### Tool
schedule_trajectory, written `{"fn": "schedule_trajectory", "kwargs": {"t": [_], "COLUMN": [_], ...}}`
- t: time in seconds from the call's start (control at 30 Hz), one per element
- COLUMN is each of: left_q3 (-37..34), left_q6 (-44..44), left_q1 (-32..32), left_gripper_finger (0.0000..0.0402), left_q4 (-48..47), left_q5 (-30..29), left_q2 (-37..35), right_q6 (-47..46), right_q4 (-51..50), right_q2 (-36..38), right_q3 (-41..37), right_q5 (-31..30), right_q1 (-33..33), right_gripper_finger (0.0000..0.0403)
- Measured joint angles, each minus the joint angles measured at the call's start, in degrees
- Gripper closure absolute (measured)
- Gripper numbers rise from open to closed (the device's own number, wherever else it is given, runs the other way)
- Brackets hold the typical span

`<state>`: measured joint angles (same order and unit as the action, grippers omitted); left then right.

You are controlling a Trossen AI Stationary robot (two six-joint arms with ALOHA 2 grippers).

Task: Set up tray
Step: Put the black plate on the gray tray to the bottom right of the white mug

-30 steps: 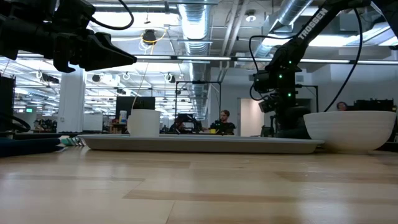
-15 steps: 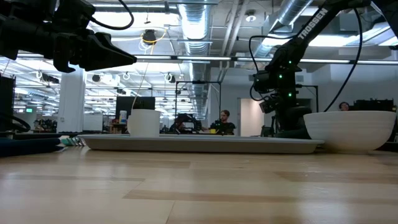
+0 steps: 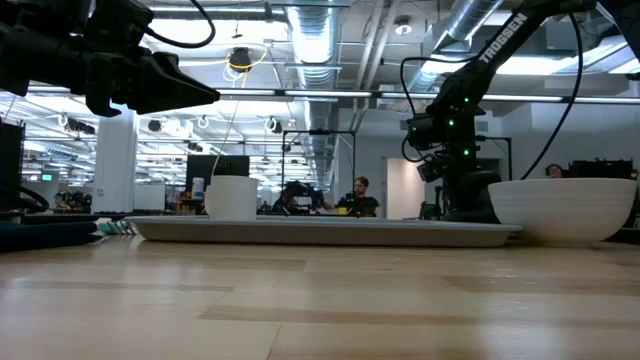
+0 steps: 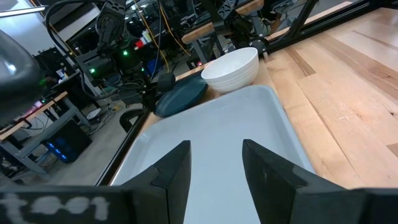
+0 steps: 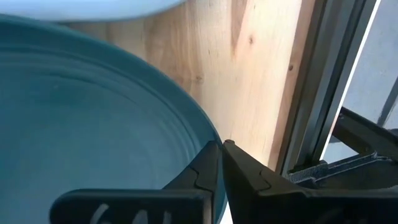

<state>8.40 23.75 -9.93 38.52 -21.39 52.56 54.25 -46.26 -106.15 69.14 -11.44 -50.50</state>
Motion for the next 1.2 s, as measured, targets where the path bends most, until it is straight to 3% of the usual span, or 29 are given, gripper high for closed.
{"fn": "schedule_trajectory", "kwargs": {"t": [0.37,0.67,1.2], "left_q3": [0.0,0.0,0.0], "left_q6": [0.0,0.02,0.02], "left_q1": [0.0,0.01,0.01], "left_gripper_finger": [0.0266,0.0266,0.0266], "left_q4": [0.0,0.01,0.02], "left_q5": [0.0,0.0,0.02], "left_q2": [0.0,0.01,0.0], "right_q6": [-1.31,-1.28,-1.28], "right_q4": [0.04,0.28,0.09], "right_q2": [0.0,-0.01,-0.02], "right_q3": [-0.02,-0.04,-0.04], "right_q5": [0.03,3.83,4.09], "right_q1": [0.0,-0.57,-1.4], "right_gripper_finger": [0.0334,0.0331,0.0331]}}
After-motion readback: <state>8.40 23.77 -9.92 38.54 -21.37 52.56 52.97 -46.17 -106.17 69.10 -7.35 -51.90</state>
